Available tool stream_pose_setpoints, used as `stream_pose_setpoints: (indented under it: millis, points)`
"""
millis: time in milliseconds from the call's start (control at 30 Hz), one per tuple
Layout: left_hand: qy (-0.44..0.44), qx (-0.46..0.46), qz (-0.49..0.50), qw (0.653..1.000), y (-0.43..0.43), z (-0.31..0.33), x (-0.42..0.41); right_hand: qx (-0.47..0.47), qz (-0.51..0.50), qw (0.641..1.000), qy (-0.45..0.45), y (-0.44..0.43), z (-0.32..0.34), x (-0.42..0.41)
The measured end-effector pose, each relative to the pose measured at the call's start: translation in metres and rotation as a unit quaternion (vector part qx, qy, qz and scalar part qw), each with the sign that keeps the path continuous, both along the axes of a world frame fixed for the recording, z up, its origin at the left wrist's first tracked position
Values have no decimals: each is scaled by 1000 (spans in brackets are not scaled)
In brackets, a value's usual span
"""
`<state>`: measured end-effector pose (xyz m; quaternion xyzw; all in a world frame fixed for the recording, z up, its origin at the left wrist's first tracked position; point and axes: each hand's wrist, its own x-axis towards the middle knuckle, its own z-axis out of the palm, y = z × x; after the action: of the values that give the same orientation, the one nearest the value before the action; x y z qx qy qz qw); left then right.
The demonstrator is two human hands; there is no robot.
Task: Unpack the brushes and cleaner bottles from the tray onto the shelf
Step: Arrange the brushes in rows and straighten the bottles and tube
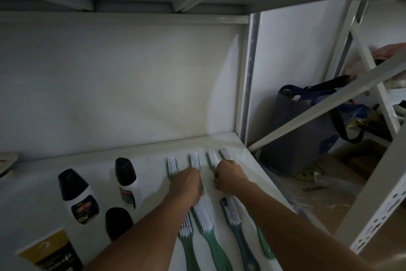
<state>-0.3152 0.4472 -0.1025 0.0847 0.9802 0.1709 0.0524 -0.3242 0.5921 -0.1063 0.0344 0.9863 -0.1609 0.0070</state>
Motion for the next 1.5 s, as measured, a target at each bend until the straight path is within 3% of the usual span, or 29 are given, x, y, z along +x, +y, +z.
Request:
stream_pose_setpoints:
  millis: [133,267,333,433,567,767,1000,1167,1333,1500]
  points:
    - [1,5,7,1000,0,-2,-2,-6,-1,1000,0,1,1,0]
    - [-7,26,2,1000,-3,-3,-4,-13,-83,995,53,21,6,3]
    - [24,40,16,999,-7,-2,-2,5,-106,994,37,34,8,6]
    - [110,-15,91,990,-20,-1,2,13,-103,995,0,41,9,11]
    - [61,-57,139,987,-37,-5,1,6,-102,995,-6,35,10,13]
    - [57,-11,115,992,-37,-15,0,-9,-100,995,6,38,11,15]
    - [98,137,152,974,-37,9,69,-97,-140,978,122,57,16,72]
    - [26,95,125,987,-43,-4,146,-67,-139,988,23,54,1,141]
    - [44,88,108,989,-44,-14,160,-15,-111,993,35,40,-4,162]
    - [47,90,86,991,-49,-18,157,-22,-102,994,32,41,-5,166]
